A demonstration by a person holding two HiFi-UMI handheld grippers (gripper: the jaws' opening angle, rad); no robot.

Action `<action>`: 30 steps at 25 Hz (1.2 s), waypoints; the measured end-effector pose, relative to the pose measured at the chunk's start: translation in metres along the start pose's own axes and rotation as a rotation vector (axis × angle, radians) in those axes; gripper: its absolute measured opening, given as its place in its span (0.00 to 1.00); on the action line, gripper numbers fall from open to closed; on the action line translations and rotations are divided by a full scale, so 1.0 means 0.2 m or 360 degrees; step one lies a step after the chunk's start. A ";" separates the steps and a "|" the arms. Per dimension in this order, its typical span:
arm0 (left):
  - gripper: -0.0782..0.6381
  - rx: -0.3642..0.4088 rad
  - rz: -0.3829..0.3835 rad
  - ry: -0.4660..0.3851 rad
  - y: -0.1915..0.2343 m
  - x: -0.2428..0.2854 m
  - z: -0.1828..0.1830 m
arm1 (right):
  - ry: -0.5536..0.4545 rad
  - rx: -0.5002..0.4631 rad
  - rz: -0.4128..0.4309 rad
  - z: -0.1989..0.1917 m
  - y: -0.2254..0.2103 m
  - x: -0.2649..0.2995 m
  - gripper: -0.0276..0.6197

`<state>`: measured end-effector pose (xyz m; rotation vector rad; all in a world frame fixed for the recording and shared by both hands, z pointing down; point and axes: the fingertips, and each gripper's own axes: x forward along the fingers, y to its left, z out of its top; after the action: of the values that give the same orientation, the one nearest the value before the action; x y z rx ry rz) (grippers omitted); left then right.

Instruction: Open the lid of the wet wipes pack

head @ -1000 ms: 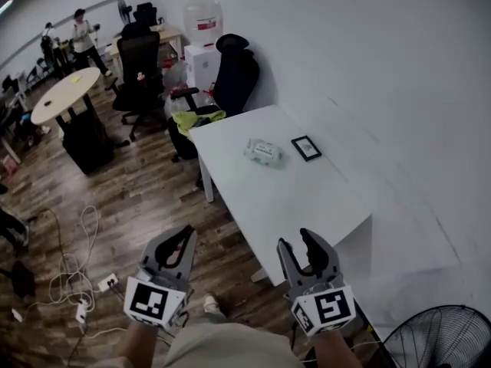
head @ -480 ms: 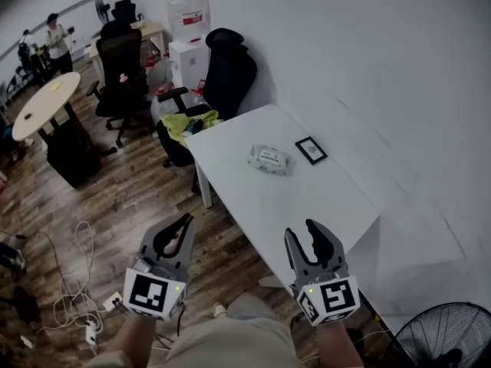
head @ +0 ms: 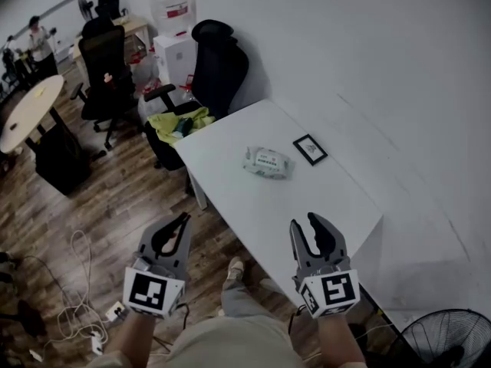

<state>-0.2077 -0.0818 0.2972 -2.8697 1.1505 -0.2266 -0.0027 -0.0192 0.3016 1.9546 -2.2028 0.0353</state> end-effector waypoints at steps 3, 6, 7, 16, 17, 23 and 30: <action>0.16 0.0009 -0.0033 0.0028 0.05 0.14 -0.02 | 0.0049 0.0004 -0.0012 -0.04 -0.07 0.14 0.28; 0.16 0.0018 -0.0074 0.0055 0.11 0.32 -0.03 | 0.0090 0.0003 -0.0031 -0.07 -0.15 0.28 0.28; 0.16 0.0018 -0.0088 0.0065 0.12 0.38 -0.04 | 0.0108 0.0003 -0.0038 -0.09 -0.18 0.33 0.28; 0.16 0.0053 -0.0236 0.0213 0.17 0.98 -0.13 | 0.0384 -0.0068 0.0054 -0.31 -0.41 0.78 0.28; 0.16 0.0069 -0.0254 0.0232 0.17 1.04 -0.14 | 0.0418 -0.0086 0.0081 -0.33 -0.42 0.83 0.28; 0.16 0.0151 -0.0369 0.0339 0.11 1.35 -0.28 | 0.0591 -0.0175 0.0172 -0.54 -0.50 1.04 0.27; 0.16 0.0217 -0.0479 0.0500 0.06 1.59 -0.50 | 0.0768 -0.0310 0.0232 -0.75 -0.58 1.26 0.26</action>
<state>-0.0038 -0.3080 0.4338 -2.9395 0.6899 -0.7579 0.1040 -0.2594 0.4770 1.4889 -1.9381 0.2721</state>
